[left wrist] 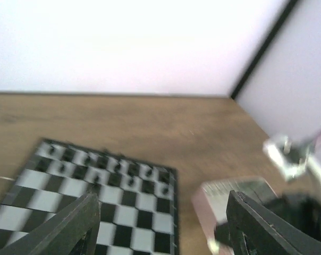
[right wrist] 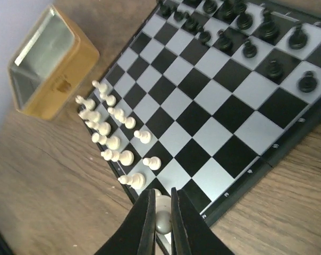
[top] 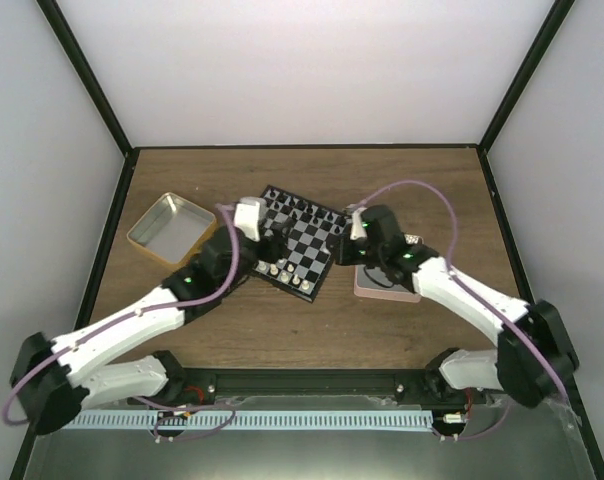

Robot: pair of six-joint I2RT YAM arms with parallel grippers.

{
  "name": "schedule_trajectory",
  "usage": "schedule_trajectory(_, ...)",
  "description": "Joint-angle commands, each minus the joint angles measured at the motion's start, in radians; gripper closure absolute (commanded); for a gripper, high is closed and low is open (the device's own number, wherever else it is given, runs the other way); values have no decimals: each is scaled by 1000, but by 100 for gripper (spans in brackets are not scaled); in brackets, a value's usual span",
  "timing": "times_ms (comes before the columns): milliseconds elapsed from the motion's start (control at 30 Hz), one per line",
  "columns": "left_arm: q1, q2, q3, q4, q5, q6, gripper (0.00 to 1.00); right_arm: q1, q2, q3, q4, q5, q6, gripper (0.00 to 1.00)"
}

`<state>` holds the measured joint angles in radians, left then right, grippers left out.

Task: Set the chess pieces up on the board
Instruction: Place the chess piece on the chessboard.

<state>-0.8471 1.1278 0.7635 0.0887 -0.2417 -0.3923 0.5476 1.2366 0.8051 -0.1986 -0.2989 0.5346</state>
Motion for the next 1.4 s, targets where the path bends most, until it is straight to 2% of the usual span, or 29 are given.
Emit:
schedule_trajectory(0,8,-154,52,-178,-345,38,32,162,123,82,35,323,-138,99)
schedule_trajectory(100,10,-240,57,-181,-432,81,31,242,221,105,75,405,-188,99)
schedule_trajectory(233,13,-304,59,-181,-459,112,30,283,325,137,111,435,-216,99)
schedule_trajectory(500,14,-309,47,-194,-459,116,30,305,470,206,110,446,-252,99)
schedule_trajectory(1367,22,-289,26,-180,-459,136,30,311,558,249,-3,368,-267,97)
